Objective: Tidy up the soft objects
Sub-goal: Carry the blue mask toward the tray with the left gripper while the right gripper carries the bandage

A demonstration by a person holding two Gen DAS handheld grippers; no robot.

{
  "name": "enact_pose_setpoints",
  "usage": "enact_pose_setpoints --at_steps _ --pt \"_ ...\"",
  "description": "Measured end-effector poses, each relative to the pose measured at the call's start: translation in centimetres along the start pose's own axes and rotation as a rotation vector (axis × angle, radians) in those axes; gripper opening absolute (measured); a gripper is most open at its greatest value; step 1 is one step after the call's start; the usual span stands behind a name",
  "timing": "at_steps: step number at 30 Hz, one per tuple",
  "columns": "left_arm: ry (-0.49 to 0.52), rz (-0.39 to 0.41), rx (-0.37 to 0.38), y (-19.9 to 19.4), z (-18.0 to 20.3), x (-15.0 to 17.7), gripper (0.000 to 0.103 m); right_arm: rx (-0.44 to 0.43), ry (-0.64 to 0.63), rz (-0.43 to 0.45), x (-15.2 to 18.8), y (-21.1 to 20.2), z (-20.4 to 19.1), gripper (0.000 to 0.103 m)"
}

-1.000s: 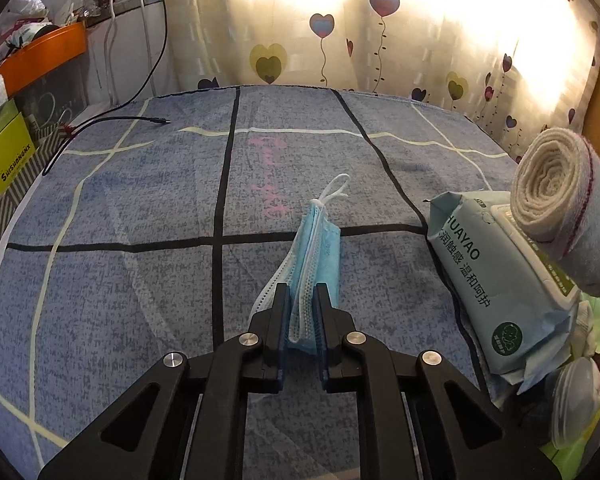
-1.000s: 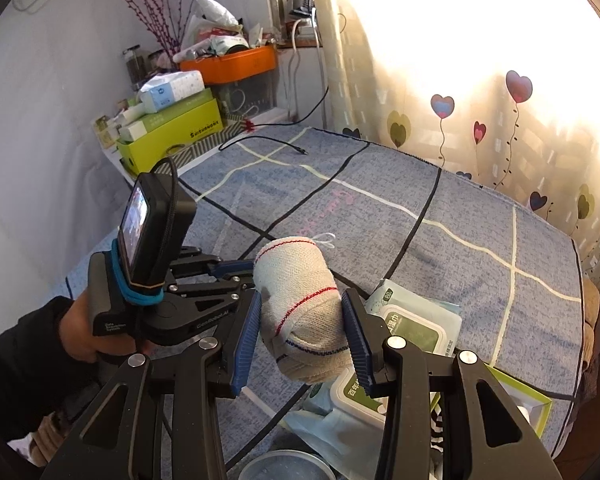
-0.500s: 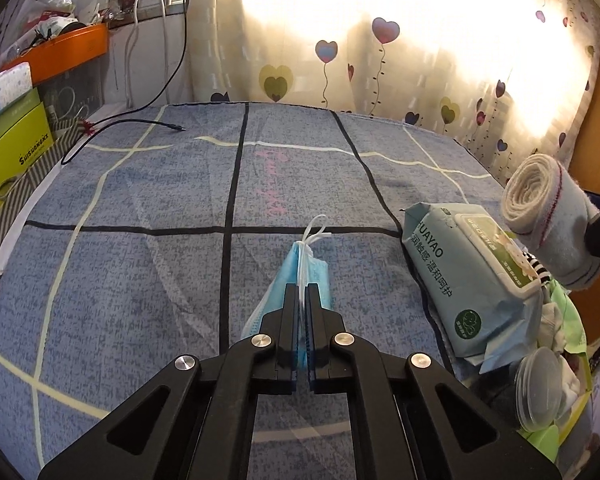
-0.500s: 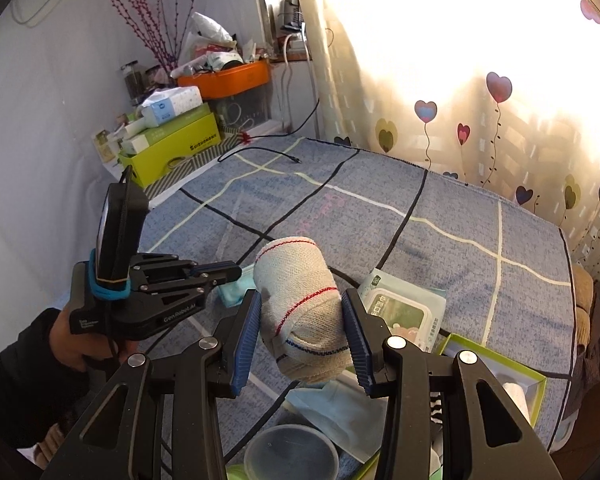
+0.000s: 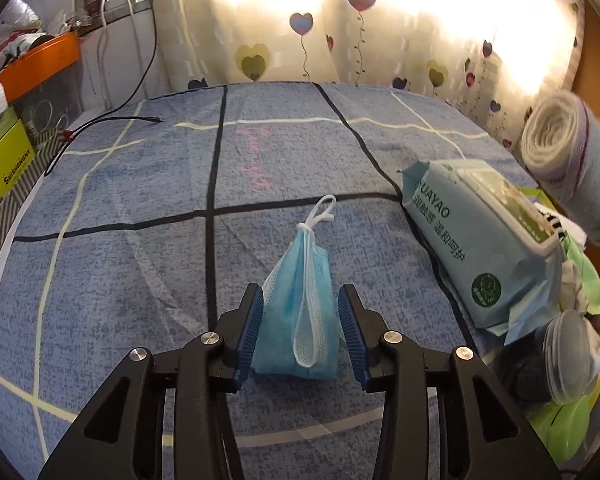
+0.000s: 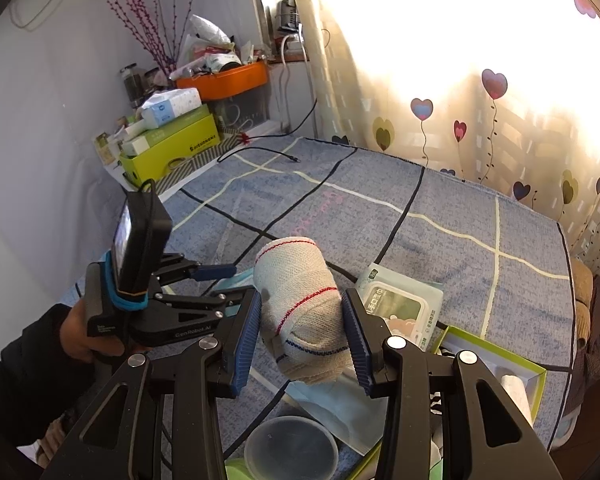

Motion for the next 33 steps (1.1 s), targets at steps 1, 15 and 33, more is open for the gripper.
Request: enact_pose_setpoints --at_steps 1,15,33 --pt "0.007 -0.008 -0.001 0.2 0.2 0.1 0.040 0.000 0.001 -0.001 0.0 0.0 0.0 0.040" --pt "-0.026 0.003 -0.004 -1.0 0.4 0.7 0.005 0.001 0.011 0.009 0.3 -0.4 0.2 0.040" --pt "-0.125 0.161 0.070 -8.9 2.2 0.1 0.004 0.001 0.030 0.042 1.2 -2.4 -0.3 0.040"
Point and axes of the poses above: each gripper's, at about its wrist camera, not at the fingertips, and y roughly the way its jaws point, z to its right, x to its underside, the point moved 6 cm from there along y, roughly the way its jaws point, and after that the axes turned 5 degrees about -y, right-handed, at the moved point
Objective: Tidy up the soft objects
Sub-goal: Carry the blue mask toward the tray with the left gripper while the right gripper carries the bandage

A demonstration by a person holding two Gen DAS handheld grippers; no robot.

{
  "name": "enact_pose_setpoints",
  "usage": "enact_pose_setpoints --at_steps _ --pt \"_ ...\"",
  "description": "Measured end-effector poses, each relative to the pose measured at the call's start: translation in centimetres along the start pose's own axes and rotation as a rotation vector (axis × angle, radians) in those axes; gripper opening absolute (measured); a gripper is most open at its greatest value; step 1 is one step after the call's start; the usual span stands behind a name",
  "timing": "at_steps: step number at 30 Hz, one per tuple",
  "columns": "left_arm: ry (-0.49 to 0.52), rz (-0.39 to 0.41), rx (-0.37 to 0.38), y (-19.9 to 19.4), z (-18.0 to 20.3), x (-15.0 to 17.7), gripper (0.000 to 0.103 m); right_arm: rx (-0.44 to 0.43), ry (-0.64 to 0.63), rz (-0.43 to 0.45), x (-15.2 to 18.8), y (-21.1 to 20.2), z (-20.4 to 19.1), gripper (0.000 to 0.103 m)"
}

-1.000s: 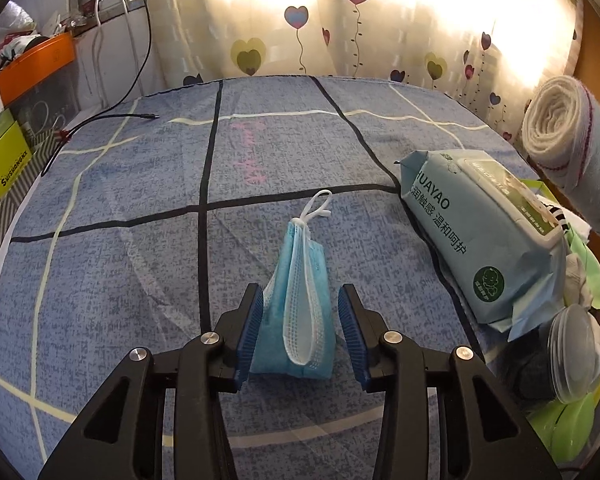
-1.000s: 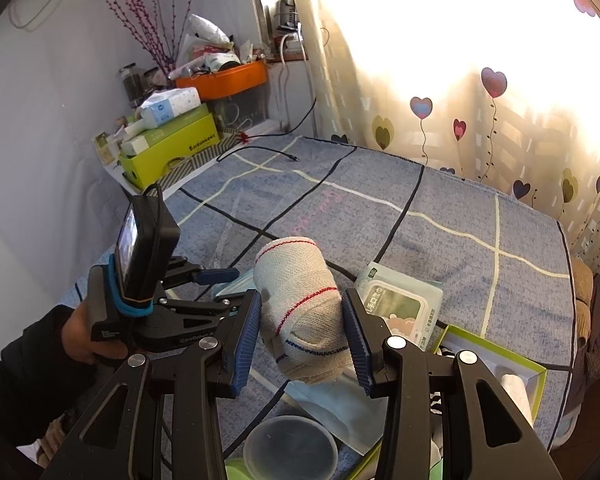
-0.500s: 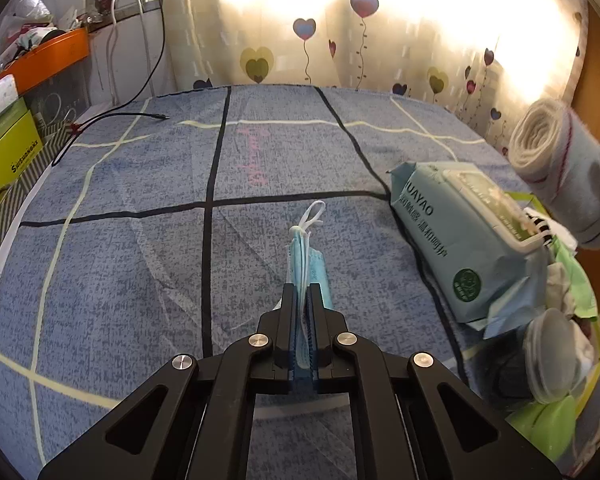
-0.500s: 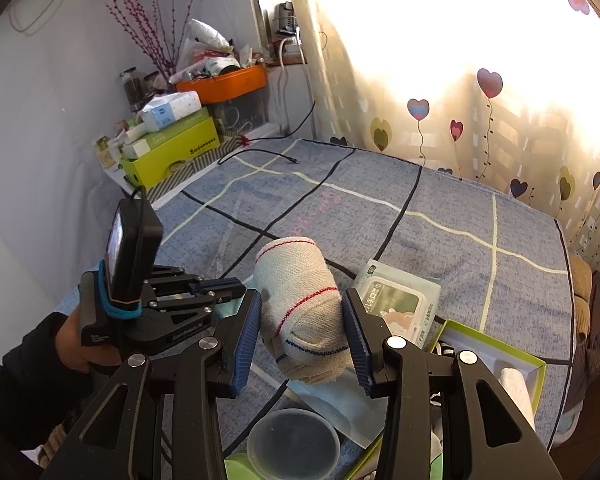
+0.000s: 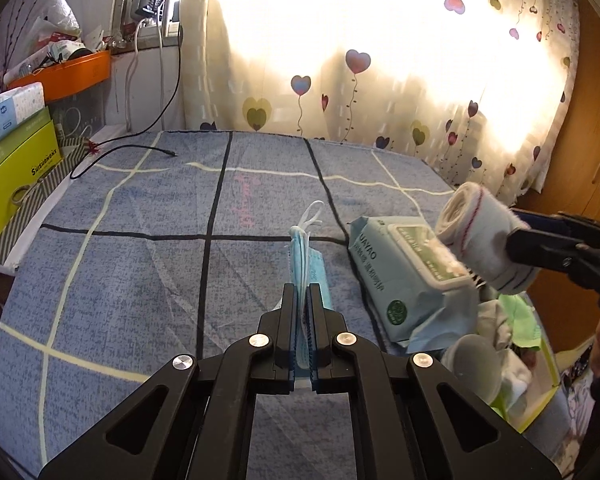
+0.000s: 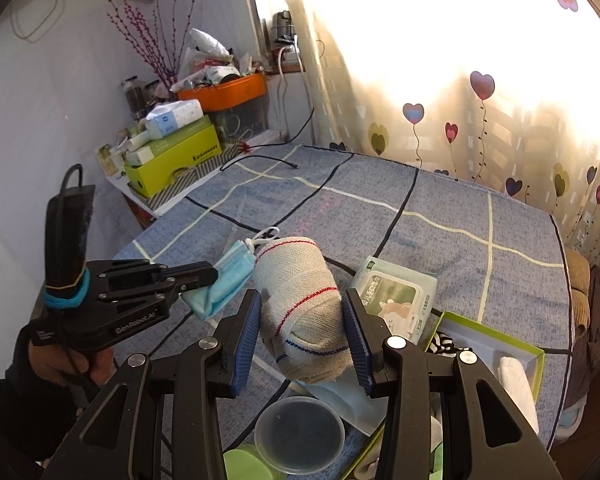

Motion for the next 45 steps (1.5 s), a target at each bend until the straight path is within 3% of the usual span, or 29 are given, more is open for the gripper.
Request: enact_pose_setpoints --at_steps 17,31,45 --pt "0.040 0.030 0.080 -2.1 6.2 -0.6 0.004 0.063 0.080 0.057 2.3 -4.4 2.8 0.040" --pt "0.121 -0.007 0.173 -0.7 13.1 -0.4 0.004 0.127 0.178 0.098 5.1 -8.0 7.5 0.040" --pt "0.172 -0.072 0.219 1.0 18.0 1.2 0.004 0.150 0.275 0.105 8.8 -9.4 11.0 0.040"
Point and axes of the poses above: each gripper's, at about its wrist camera, not at the fingertips, and y roughly the way its jaws point, z to its right, x to its underside, the point moved 6 cm from there along y, roughly the way its jaws point, and after that the axes turned 5 degrees about -y, right-handed, at the moved point
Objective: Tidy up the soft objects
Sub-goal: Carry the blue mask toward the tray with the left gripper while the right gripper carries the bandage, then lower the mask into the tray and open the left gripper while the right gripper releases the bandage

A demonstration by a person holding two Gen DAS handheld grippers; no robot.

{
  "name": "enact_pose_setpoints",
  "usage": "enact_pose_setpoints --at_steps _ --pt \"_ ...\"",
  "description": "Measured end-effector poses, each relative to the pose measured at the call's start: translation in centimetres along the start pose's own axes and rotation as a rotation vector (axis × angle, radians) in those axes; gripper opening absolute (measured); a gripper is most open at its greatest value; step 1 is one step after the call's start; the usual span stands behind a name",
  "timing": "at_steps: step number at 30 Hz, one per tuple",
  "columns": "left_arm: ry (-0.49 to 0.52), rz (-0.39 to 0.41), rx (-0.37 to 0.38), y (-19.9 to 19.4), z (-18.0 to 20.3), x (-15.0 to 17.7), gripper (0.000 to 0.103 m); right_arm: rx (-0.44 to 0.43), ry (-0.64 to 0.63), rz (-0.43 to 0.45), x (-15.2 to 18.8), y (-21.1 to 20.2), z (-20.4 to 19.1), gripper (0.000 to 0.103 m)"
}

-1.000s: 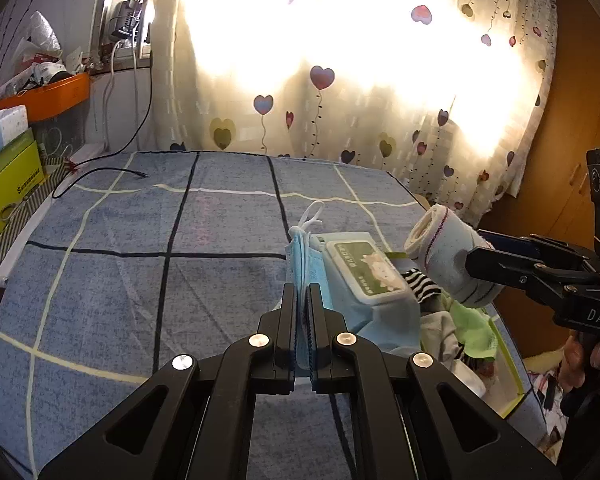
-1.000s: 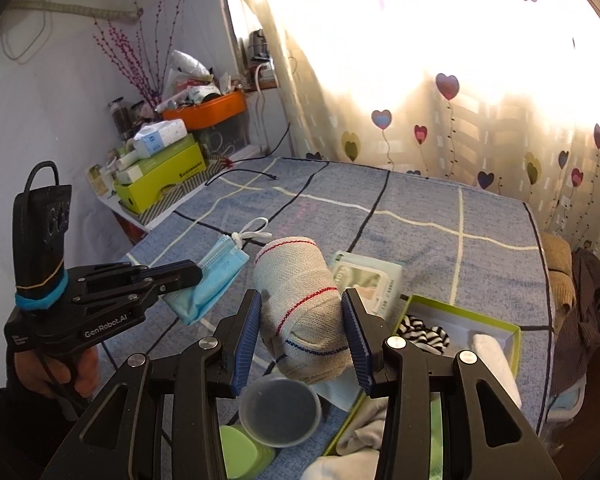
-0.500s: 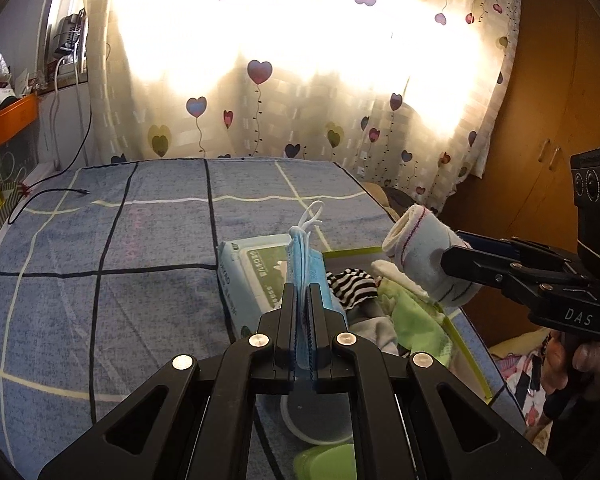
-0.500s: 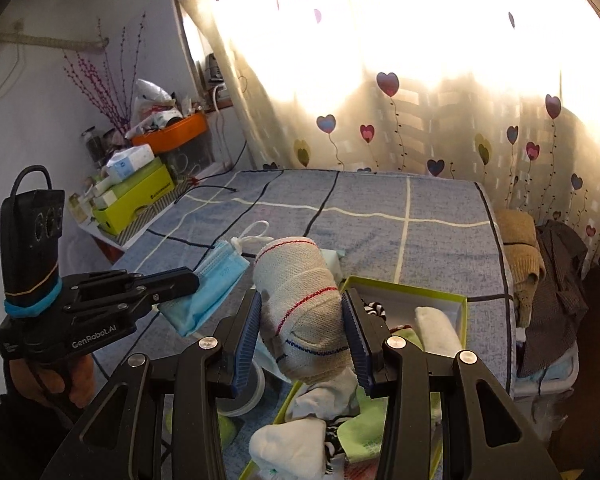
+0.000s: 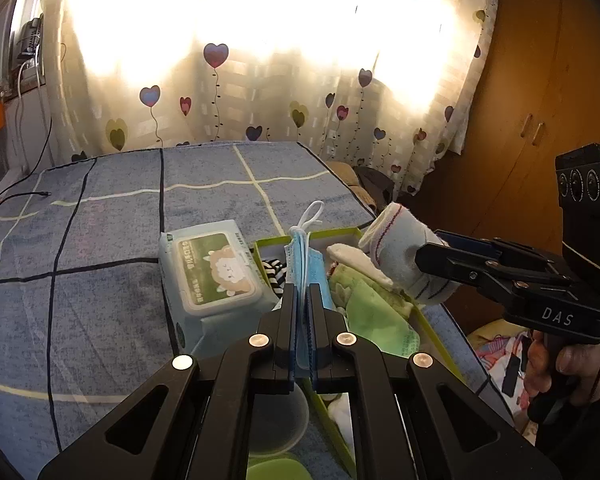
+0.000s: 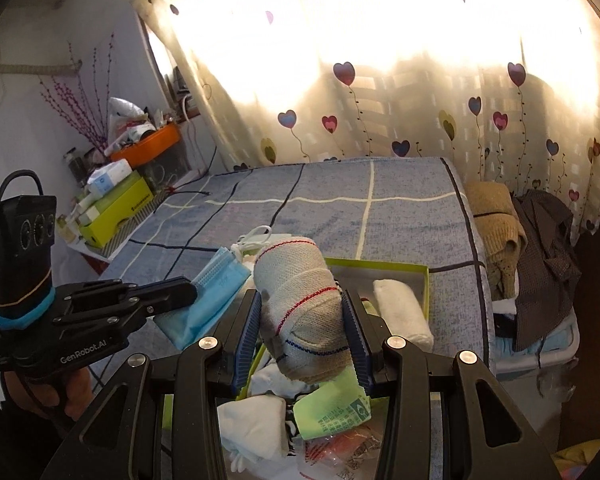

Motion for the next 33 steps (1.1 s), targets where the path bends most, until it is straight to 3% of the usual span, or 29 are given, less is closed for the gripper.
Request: enact_pose_setpoints --at_steps 11,33 --pt "0.021 -0.052 0.026 1.4 2.7 1.2 0.004 0.023 0.067 -0.001 2.2 -1.1 2.1 0.040" --pt "0.003 -0.137 0.050 3.6 4.9 3.4 0.004 0.049 0.150 -0.034 8.6 -2.9 1.9 0.040"
Point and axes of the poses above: each gripper's, at about its wrist camera, not at the fingertips, and y roughly the way its jaws point, z to its right, x to its underside, the point moved 6 cm from there along y, roughly the way its jaws point, and after that the axes turned 5 degrees about -y, right-handed, at the moved point
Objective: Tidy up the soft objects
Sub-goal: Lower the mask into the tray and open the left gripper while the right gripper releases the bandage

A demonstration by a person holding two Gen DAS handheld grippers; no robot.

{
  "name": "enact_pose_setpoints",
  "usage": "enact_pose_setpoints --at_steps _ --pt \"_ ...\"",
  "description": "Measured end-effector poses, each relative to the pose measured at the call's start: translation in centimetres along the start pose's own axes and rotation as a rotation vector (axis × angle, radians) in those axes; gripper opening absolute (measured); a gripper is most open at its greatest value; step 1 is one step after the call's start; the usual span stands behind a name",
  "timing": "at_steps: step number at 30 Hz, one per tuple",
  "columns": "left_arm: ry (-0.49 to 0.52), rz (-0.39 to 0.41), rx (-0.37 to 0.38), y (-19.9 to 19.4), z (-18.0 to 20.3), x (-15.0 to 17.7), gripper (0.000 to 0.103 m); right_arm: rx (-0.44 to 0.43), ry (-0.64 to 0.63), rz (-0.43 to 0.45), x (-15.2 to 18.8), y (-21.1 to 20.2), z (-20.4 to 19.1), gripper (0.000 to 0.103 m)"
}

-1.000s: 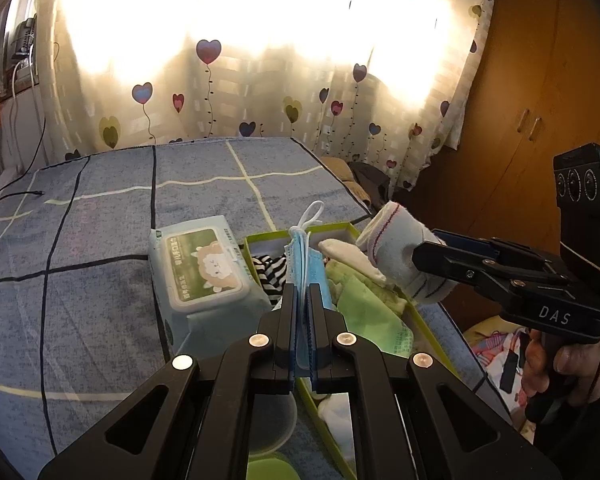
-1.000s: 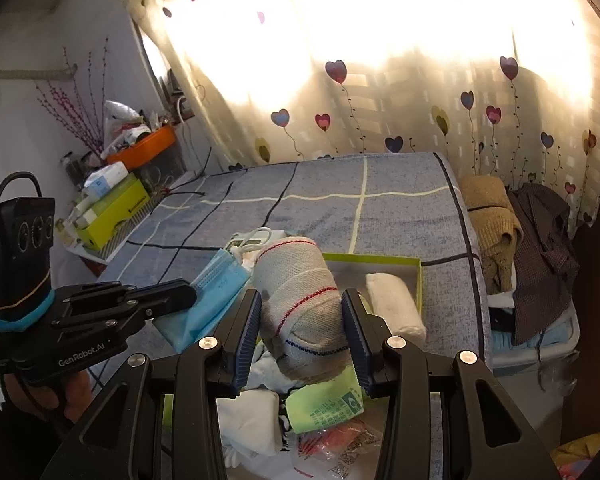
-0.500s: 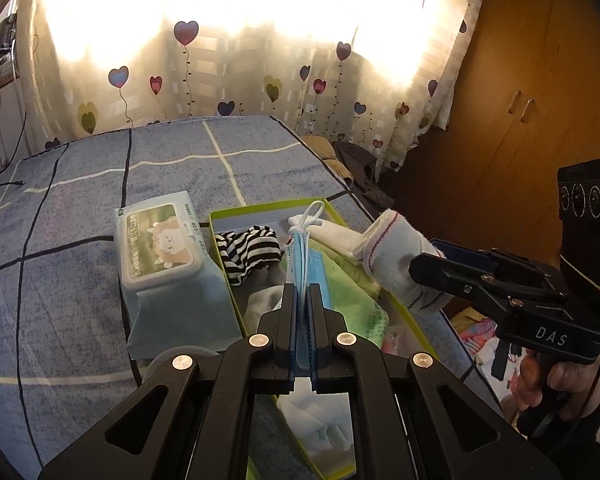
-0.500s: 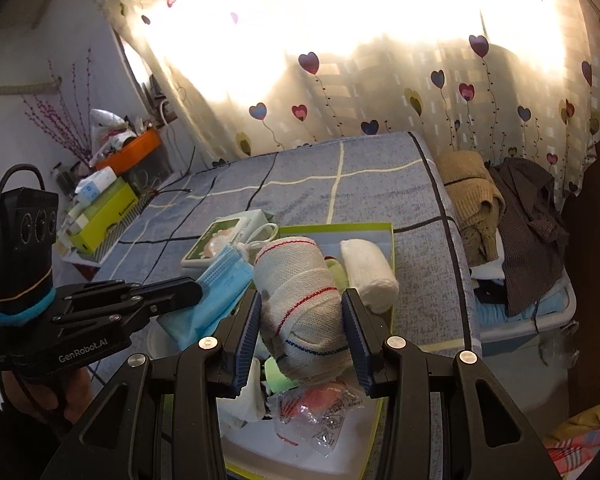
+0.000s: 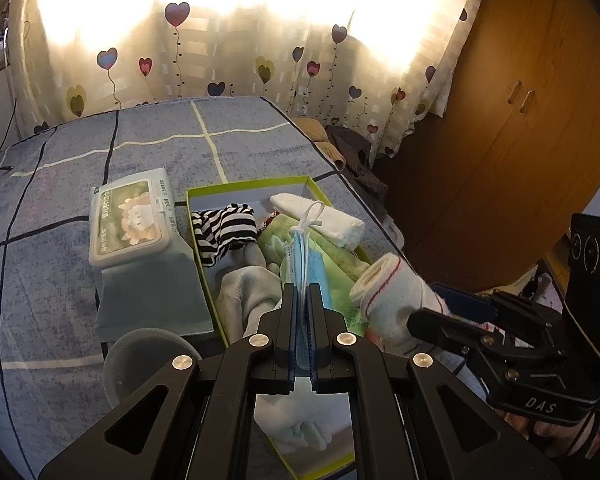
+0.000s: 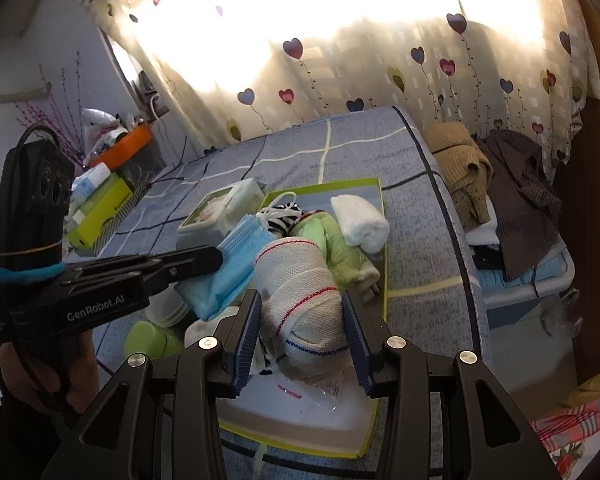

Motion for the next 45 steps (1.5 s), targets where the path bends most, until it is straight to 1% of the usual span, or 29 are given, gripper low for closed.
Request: enact_pose_setpoints --at_steps 8,12,16,19,22,23,26,34,39,45 --pt "0.003 -0.010 -0.002 0.5 0.4 0.4 0.004 0.016 0.014 -0.009 2.1 -0.4 -0.1 0.040" --pt "0.009 -0.013 -0.002 0.6 0.8 0.6 0.004 0.013 0.017 -0.033 2.9 0.3 -0.1 0.040" --pt "0.022 -0.030 -0.001 1.1 1.2 0.8 0.004 0.005 0.013 -0.057 3.4 0.9 -0.1 0.041" --pt "0.043 -0.035 0.006 1.3 1.7 1.2 0.005 0.009 0.001 -0.052 3.3 0.7 -0.3 0.042" --pt "0.049 -0.041 0.007 1.6 1.9 1.4 0.006 0.013 -0.027 -0.055 3.2 0.6 -0.7 0.043" --pt "0.049 -0.043 0.007 1.6 1.9 1.4 0.008 0.016 -0.036 -0.055 3.2 0.5 -0.8 0.046" --pt "0.046 -0.044 0.004 1.5 1.6 1.5 0.013 0.028 -0.060 -0.048 3.1 0.5 -1.2 0.047" --pt "0.045 -0.023 -0.001 0.6 1.3 1.4 0.013 0.033 -0.071 -0.040 3.0 0.5 -1.2 0.046" --pt "0.040 -0.006 0.009 -0.1 1.1 1.3 0.024 0.045 -0.067 -0.012 2.4 -0.2 -1.1 0.046" --pt "0.025 -0.001 0.007 -0.7 0.6 1.6 0.025 0.055 -0.071 0.010 2.1 -0.9 -1.2 0.046"
Point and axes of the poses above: each gripper's, at about its wrist camera, not at the fingertips, and y roughly the way its jaws point, z to its right, x to its underside, the point moved 6 cm from there along y, roughly the way its jaws point, and after that the axes turned 5 degrees about -y, right-handed, at the moved point
